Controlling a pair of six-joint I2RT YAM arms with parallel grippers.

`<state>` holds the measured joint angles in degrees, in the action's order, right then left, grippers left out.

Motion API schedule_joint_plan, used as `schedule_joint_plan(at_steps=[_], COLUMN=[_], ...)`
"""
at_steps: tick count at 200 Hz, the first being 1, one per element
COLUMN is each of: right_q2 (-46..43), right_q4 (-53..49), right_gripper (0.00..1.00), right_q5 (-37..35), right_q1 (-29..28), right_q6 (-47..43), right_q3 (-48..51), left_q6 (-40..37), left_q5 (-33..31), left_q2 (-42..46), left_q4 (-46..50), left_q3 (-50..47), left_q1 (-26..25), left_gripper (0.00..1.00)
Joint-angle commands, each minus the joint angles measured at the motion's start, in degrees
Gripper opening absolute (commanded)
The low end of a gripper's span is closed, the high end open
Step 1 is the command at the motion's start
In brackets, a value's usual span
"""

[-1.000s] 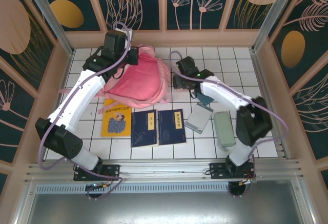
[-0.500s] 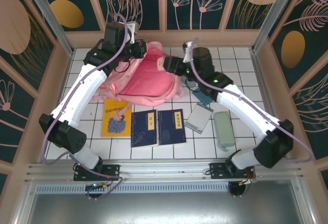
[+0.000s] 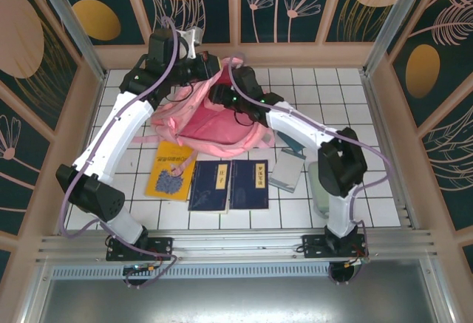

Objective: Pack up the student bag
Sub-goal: Place the loose stationery in the student bag.

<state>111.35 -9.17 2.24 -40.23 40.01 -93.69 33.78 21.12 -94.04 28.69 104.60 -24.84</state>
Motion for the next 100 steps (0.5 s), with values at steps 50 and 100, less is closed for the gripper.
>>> schedule_joint_plan(at_steps=[50, 100], right_q2=[5.8, -6.0], right_q4=[11.0, 21.0], right_gripper=[0.99, 0.96], right_q5=[4.5, 8.8], right_q1=[-0.2, -0.1], right_q6=[6.7, 0.5], right_q3=[-4.0, 10.1], left_q6=[1.9, -1.5], left_q5=[4.0, -2.0], left_q2=[0.8, 1.8], left_q4=[-10.4, -8.5], left_q3=[6.1, 2.9], left_q1=[0.3, 1.2], left_gripper=[0.00, 0.00])
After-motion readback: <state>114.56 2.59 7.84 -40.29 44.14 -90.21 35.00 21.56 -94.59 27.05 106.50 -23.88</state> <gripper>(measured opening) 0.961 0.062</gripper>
